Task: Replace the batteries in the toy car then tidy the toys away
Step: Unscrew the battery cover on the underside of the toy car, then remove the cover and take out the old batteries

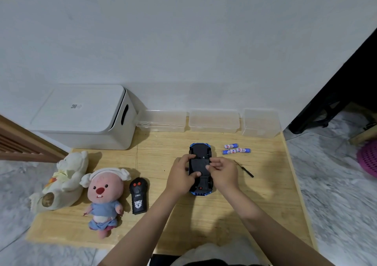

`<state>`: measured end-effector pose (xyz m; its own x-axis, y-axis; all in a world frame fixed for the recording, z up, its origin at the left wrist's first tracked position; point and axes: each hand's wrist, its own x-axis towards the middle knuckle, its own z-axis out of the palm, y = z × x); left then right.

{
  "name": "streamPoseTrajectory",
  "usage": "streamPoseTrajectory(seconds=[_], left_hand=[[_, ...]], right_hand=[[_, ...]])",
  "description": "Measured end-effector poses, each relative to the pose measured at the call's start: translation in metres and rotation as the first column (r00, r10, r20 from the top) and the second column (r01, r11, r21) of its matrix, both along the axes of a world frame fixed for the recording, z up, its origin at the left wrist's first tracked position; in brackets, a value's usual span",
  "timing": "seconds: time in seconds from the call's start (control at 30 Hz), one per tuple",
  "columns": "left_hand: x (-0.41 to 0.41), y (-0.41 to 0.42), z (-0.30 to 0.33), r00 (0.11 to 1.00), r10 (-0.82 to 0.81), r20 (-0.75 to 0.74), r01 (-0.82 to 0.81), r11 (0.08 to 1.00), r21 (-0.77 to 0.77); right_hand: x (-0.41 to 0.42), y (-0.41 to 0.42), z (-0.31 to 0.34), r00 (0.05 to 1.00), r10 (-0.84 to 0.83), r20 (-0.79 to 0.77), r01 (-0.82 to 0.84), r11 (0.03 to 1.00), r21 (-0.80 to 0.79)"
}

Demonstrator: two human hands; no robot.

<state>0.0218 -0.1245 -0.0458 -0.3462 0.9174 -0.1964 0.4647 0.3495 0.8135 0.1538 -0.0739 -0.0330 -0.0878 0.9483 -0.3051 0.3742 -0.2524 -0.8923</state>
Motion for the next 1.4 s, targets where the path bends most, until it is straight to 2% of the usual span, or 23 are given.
streamPoseTrajectory(seconds=[0.27,0.47,0.6,0.73,0.87,1.17,1.4], left_hand=[[-0.008,0.0,0.002,0.997,-0.074,-0.027,0.072,0.995,-0.071],[-0.008,0.002,0.009,0.984,-0.132,-0.122,0.116,0.984,-0.135],[-0.006,0.004,0.013,0.963,-0.171,-0.21,0.129,0.971,-0.199],[-0.002,0.006,0.015,0.948,-0.191,-0.254,0.13,0.963,-0.238],[0.002,0.007,0.016,0.948,-0.193,-0.255,0.13,0.961,-0.244],[0.004,0.009,0.019,0.942,-0.213,-0.261,0.143,0.954,-0.264],[0.005,0.009,0.023,0.942,-0.23,-0.244,0.156,0.945,-0.288]], right_hand=[[0.01,0.008,0.006,0.995,-0.025,-0.101,0.011,0.991,-0.135],[0.019,0.012,0.012,0.961,-0.154,-0.228,0.087,0.956,-0.28],[0.035,0.015,0.019,0.951,-0.204,-0.234,0.135,0.95,-0.28],[0.075,0.011,0.018,0.978,-0.169,-0.126,0.145,0.974,-0.176],[0.114,-0.002,-0.002,0.97,-0.244,-0.005,0.24,0.958,-0.156],[0.136,-0.018,-0.025,0.929,-0.172,0.328,0.211,0.973,-0.089],[0.131,-0.021,-0.025,0.903,-0.215,0.371,0.265,0.96,-0.091]])
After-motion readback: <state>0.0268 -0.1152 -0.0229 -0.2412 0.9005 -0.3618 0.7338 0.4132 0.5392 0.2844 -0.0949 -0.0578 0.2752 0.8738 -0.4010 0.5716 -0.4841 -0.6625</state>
